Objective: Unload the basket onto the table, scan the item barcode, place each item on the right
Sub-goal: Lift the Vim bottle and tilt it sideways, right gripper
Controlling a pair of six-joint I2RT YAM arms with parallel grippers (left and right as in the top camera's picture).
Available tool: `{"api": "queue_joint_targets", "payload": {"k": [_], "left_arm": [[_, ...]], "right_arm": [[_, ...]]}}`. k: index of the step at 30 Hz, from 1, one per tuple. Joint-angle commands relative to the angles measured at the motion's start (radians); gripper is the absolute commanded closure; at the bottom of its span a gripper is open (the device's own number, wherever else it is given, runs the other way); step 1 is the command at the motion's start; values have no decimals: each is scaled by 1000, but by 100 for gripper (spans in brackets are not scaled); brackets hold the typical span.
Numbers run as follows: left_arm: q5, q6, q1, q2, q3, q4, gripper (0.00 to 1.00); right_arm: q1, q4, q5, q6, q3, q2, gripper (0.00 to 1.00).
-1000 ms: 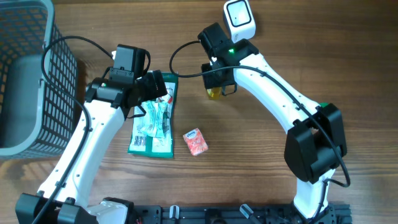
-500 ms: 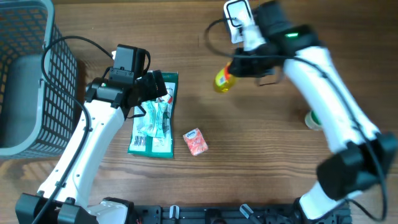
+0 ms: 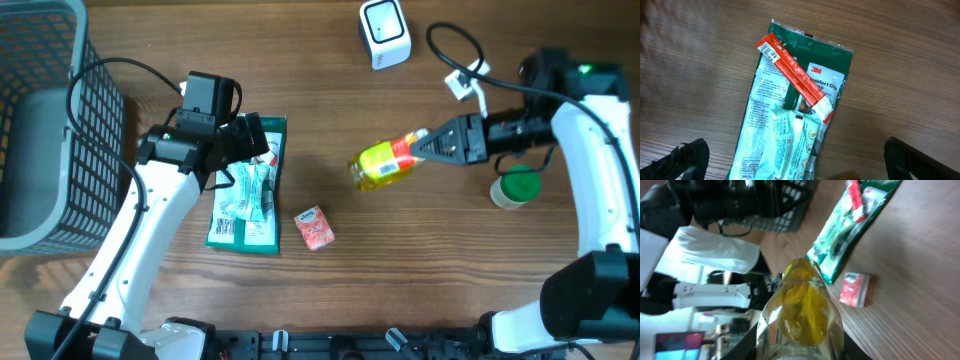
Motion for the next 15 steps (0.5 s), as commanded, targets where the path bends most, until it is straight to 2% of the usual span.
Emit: {"api": "queue_joint_targets", "payload": {"k": [1,7,15], "left_arm": [[-13,8,4,-4,13,3,0],[-13,8,4,-4,13,2,0],[-13,8,4,-4,13,2,0]], "right_arm": [[2,94,-190,-106,-163,-18,77],[2,276,-326,-105,-456,-18,78],[2,289,-326,-98,-507,-18,77]]}}
